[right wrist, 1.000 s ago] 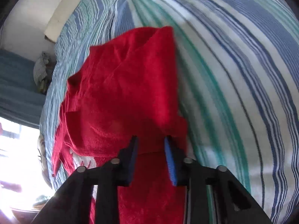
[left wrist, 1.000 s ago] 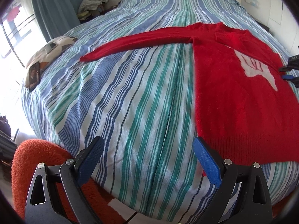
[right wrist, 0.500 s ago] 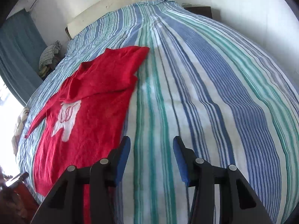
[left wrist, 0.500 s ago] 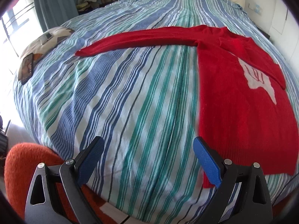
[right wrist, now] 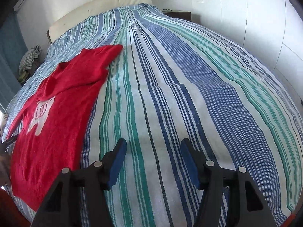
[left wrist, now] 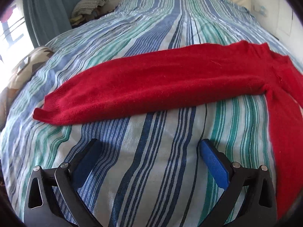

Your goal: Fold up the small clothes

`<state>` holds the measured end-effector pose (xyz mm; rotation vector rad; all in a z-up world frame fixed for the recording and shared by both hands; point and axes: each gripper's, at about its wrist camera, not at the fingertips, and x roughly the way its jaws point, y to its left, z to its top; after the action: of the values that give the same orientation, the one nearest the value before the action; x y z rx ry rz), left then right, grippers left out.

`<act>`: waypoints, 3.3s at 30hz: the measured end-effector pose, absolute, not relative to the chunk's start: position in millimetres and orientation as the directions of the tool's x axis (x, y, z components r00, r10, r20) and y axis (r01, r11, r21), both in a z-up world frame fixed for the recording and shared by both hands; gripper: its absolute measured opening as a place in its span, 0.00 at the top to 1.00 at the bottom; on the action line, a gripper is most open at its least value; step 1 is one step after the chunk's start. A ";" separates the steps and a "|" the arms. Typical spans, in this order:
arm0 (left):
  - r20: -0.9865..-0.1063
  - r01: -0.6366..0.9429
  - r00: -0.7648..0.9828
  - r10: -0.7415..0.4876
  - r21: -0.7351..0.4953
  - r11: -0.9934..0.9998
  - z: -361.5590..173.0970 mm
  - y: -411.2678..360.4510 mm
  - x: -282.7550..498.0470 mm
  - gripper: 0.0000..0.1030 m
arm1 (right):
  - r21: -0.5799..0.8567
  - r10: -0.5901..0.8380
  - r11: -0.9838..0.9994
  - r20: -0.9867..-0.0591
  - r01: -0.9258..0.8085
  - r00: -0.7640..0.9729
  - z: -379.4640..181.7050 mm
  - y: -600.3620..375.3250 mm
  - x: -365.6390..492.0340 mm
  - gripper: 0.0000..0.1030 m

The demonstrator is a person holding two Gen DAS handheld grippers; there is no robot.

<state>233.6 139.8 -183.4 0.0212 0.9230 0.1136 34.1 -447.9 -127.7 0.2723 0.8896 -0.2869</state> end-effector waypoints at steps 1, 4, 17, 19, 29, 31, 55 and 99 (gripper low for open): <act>-0.793 -0.086 0.600 0.105 0.067 0.994 -182.4 140.0 231.9 0.00 | 0.109 -0.143 0.923 -0.793 0.370 0.592 -128.0 -446.5 33.4 0.41; -0.782 -0.084 0.616 0.096 0.056 0.995 -182.7 139.8 226.8 0.00 | 0.129 -0.166 0.894 -0.793 0.429 0.586 -129.5 -441.8 33.0 0.32; -0.788 -0.085 0.609 0.089 0.046 0.995 -183.4 140.6 231.3 0.00 | 0.006 -0.305 0.868 -0.783 0.497 0.542 -149.2 -419.7 44.2 0.06; -0.788 -0.085 0.609 0.089 0.047 0.995 -183.6 139.9 231.1 0.00 | -0.008 -0.314 0.865 -0.787 0.501 0.530 -151.0 -419.5 46.5 0.02; -0.788 -0.086 0.609 0.090 0.047 0.995 -183.6 140.0 230.8 0.00 | -0.052 -0.348 0.854 -0.796 0.517 0.495 -154.3 -416.6 53.7 0.01; -0.788 -0.086 0.609 0.090 0.047 0.995 -183.7 139.9 230.8 0.00 | -0.054 -0.351 0.854 -0.794 0.518 0.496 -154.5 -416.3 54.8 0.01; -0.788 -0.087 0.609 0.091 0.047 0.995 -183.7 139.5 230.8 0.00 | -0.067 -0.362 0.853 -0.790 0.518 0.495 -154.5 -415.3 55.7 0.01; -0.788 -0.088 0.609 0.092 0.048 0.995 -183.7 139.7 231.0 0.00 | -0.067 -0.364 0.853 -0.787 0.517 0.499 -154.8 -414.3 55.0 0.01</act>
<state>231.0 139.7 -183.7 0.0045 0.9104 0.1037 55.0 -414.3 -154.8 0.1869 0.9030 -0.5363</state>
